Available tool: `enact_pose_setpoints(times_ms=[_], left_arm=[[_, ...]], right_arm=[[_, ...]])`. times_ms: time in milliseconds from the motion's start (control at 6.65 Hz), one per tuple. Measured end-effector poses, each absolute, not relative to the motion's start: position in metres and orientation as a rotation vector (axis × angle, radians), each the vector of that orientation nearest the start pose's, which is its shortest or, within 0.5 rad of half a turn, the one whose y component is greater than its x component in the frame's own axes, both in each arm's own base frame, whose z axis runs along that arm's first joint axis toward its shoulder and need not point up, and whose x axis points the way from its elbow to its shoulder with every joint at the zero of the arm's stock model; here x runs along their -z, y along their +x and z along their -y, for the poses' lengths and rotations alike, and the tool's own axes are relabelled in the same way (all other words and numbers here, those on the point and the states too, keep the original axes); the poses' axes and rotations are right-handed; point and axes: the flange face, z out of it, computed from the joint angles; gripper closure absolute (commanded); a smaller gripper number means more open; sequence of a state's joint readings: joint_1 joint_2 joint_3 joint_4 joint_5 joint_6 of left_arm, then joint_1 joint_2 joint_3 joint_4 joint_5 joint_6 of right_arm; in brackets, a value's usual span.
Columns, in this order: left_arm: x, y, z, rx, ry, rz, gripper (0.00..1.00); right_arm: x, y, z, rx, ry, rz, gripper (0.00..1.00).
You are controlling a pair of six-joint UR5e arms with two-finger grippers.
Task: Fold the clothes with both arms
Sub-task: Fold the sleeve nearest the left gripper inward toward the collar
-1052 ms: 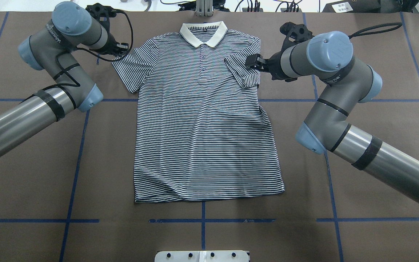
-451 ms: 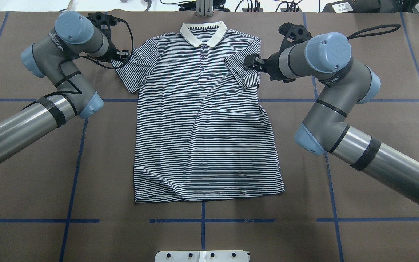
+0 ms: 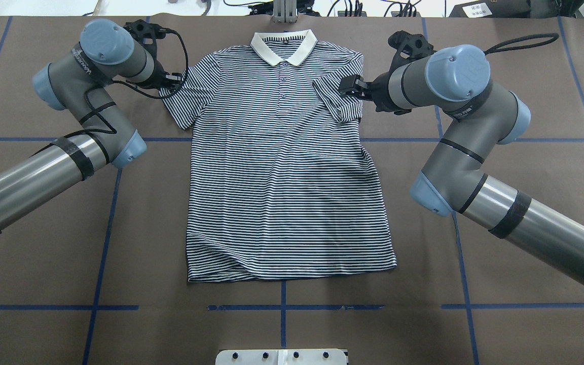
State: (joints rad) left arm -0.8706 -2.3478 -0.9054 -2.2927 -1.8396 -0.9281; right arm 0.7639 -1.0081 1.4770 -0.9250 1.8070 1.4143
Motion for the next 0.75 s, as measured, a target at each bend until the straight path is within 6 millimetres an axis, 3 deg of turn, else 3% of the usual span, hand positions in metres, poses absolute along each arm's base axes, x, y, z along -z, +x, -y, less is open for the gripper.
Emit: enact_pose_setpoints(times_ms=[301,451,601,751], left_arm=[[-0.406,0.448,0.703,0.107,0.388,-0.784,1.0],[-0.378,0.451,0.707,0.126,0.398,-0.811,1.0],[-0.332,0.464,0.707,0.161,0.385,-0.842,1.0],[-0.297,0.489,0.695,0.176,0.356,-0.858,1.0]], right_arm=[[-0.299,-0.434,0.568,-0.41,0.305,1.095,0.0],[-0.299,-0.434,0.568,-0.41,0.305,1.095,0.0],[-0.299,-0.434,0.568,-0.41,0.306,1.096,0.0],[-0.3,-0.434,0.568,-0.409,0.305,1.096,0.0]])
